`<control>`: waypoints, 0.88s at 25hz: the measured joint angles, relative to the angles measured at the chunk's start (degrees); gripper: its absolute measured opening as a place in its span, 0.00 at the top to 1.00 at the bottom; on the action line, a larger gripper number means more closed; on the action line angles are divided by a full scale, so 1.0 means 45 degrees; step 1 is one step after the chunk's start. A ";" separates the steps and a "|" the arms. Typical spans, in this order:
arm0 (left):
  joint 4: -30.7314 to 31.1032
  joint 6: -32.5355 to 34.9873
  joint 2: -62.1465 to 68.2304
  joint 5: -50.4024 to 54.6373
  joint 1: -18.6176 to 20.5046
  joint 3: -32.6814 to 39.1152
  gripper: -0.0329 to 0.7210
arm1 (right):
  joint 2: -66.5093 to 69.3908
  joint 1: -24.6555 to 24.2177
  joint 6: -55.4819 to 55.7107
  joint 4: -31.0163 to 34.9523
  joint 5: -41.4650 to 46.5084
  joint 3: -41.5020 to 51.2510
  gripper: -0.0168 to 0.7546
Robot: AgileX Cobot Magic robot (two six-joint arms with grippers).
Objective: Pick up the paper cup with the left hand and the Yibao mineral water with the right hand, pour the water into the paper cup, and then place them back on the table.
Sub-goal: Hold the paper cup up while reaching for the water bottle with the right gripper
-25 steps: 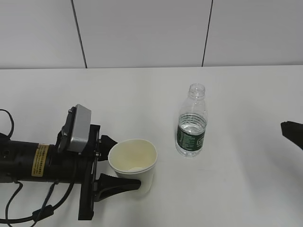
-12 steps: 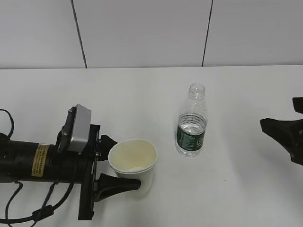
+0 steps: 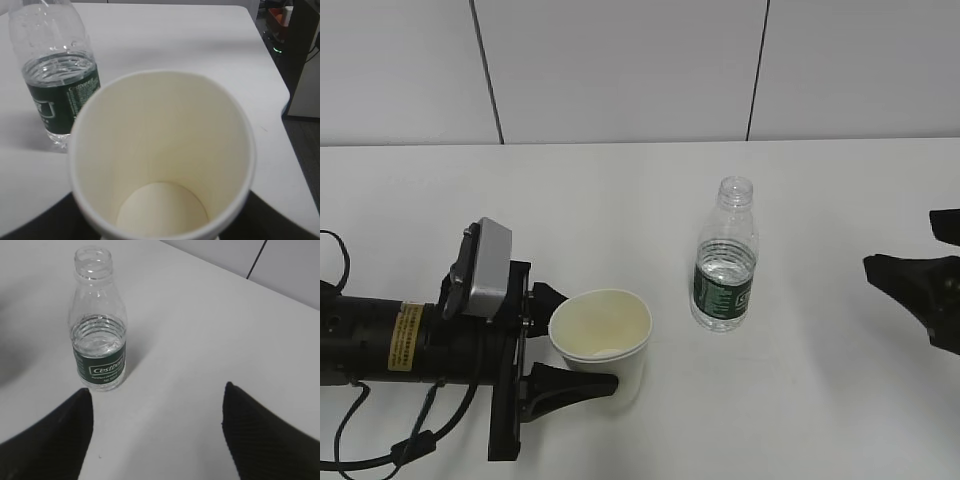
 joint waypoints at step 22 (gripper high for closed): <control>-0.0586 0.0000 0.0000 0.0000 0.0000 0.0000 0.38 | 0.0000 0.0000 0.0028 0.0000 0.0051 -0.0044 0.21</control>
